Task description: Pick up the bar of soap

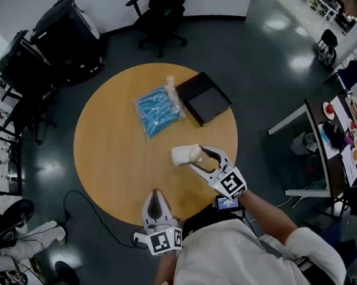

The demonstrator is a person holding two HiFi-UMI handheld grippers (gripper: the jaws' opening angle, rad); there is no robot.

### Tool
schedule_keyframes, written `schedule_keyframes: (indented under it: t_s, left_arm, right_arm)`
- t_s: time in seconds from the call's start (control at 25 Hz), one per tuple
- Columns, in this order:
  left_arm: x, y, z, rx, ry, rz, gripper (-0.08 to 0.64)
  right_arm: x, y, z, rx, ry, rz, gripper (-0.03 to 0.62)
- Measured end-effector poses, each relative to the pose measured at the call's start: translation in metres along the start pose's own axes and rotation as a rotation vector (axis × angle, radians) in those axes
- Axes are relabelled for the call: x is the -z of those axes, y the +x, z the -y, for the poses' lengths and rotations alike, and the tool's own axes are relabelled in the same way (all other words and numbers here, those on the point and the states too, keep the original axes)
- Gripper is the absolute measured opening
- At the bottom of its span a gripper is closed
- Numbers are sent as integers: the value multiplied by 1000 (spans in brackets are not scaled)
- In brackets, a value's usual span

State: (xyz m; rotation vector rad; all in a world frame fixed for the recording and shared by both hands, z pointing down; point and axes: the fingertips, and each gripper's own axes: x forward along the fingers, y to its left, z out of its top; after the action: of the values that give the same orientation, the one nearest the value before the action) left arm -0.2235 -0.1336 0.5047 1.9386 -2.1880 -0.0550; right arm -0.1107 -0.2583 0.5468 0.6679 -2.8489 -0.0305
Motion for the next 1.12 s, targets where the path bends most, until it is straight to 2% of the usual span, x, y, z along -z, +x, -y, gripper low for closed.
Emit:
schedule_keyframes:
  t_s: [0.16,0.32,0.48,0.88,1.12]
  left_arm:
    - [-20,6,15,38,9,59,6]
    - [-18,12,26,72,13,59,6]
    - [-9,10,37,96,7,45,6]
    - [-10,12,47,122,29,56,6]
    - [-10,9,46,104,22,53,6]
  right_arm:
    - [-45,-63,-5,171,133,162,258]
    - [-36,-92,-12,247,217,166,258]
    - [-16,-103,-24,236,241,128,258]
    - [-20,-103,-28,206,219,142,258]
    - [-18,-103,-31,187,217,136,258]
